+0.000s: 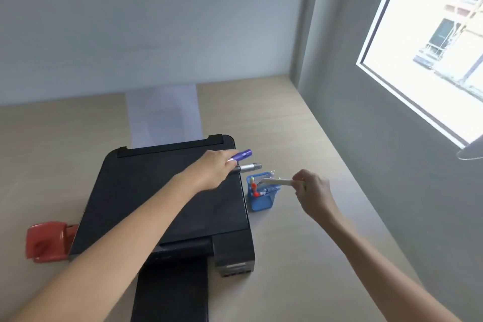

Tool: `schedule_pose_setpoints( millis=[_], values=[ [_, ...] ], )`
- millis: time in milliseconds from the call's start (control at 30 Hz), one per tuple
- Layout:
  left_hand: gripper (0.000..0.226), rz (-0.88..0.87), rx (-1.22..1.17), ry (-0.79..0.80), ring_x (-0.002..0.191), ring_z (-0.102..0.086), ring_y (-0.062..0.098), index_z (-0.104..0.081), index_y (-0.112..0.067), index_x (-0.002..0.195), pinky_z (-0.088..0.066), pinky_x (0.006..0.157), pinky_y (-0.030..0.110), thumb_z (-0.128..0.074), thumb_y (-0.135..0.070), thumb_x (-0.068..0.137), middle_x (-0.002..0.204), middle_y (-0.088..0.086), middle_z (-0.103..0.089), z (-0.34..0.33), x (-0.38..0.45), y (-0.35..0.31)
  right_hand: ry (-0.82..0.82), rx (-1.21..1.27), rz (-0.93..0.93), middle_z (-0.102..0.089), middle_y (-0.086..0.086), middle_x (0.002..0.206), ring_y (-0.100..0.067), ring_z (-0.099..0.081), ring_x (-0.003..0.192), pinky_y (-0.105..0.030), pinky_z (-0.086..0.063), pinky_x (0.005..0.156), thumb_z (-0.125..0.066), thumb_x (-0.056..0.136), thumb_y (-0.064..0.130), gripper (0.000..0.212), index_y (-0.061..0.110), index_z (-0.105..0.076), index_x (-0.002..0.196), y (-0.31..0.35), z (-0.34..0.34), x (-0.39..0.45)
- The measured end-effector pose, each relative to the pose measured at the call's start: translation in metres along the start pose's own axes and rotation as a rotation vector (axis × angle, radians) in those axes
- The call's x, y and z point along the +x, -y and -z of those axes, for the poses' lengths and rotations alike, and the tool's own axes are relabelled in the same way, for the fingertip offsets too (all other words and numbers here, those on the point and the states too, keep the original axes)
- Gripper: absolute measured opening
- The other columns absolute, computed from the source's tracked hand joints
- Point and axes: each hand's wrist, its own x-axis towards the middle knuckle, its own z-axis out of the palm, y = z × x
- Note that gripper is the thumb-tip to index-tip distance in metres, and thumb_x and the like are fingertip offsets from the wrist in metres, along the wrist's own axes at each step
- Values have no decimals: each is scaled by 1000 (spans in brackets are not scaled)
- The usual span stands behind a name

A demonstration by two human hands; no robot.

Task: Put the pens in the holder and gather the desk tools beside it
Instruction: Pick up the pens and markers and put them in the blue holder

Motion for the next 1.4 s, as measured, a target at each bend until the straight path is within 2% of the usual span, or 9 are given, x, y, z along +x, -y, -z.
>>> schedule_pose_setpoints(
  millis=[200, 333, 500, 633, 733, 933, 1133, 1300, 1400],
  values=[
    [15, 67, 205, 242, 61, -50, 19, -65, -3, 87, -37, 54, 27, -50, -5, 92, 76, 5, -56, -40, 86, -43, 85, -129, 66, -70, -22, 85, -38, -59, 81, -36, -43, 66, -53, 84, 10, 14, 2, -64, 87, -16, -30, 29],
    [22, 49, 427, 365, 86, -65, 34, -70, -3, 108, -48, 68, 36, -56, -5, 92, 104, 19, -70, -70, 110, -46, 132, -113, 109, -70, -22, 82, -38, -61, 77, -38, -46, 66, -52, 79, 7, 13, 1, -63, 81, -27, -48, 40],
    [19, 24, 565, 378, 98, -66, 37, -69, 0, 105, -55, 81, 41, -56, -10, 95, 110, 20, -68, -87, 127, -45, 167, -112, 146, -66, -21, 81, -34, -56, 70, -35, -36, 61, -55, 82, 9, 12, 0, -62, 76, -38, -68, 42],
    [32, 62, 564, 348, 113, -57, 43, -50, -1, 127, -47, 95, 47, -41, -19, 103, 130, 22, -44, -100, 131, -42, 147, -44, 208, -65, -14, 92, -32, -62, 80, -36, -46, 70, -63, 87, 21, 24, 11, -62, 109, -46, -76, 34],
    [40, 145, 400, 390, 122, -46, 50, -34, -3, 136, -40, 100, 52, -33, -26, 103, 138, 25, -28, -110, 131, -36, 148, 32, 131, -60, -8, 115, -24, -62, 96, -33, -48, 85, -69, 83, 25, 62, 18, -38, 136, -57, -81, 26],
    [72, 486, -80, 311, 145, -19, 42, -8, -8, 153, -22, 119, 51, -14, -55, 100, 159, 25, -10, -105, 142, -38, 301, 95, -56, -50, -12, 135, -28, -57, 112, -42, -48, 98, -77, 74, 38, 91, 11, -26, 144, -70, -95, 26],
    [83, 774, -511, 463, 145, -22, 42, -4, -11, 154, -25, 117, 54, 0, -67, 92, 161, 22, -10, -108, 150, -38, 241, 195, -19, -66, -4, 113, -25, -63, 101, -35, -53, 85, -76, 70, 14, 58, 17, -51, 122, -69, -108, 45],
    [89, 874, -771, 360, 135, -41, 43, -11, -11, 154, -35, 109, 59, -2, -72, 90, 157, 23, -24, -105, 165, -27, 301, 173, -66, -73, -9, 106, -25, -68, 98, -30, -53, 83, -69, 76, 5, 37, 13, -61, 111, -75, -101, 80],
    [87, 880, -867, 285, 132, -45, 43, -16, -10, 153, -38, 104, 62, -2, -70, 91, 153, 24, -33, -106, 174, -21, 331, 143, -48, -73, -12, 104, -30, -67, 97, -38, -54, 86, -70, 77, 7, 32, 10, -62, 109, -73, -97, 100]
  ],
)
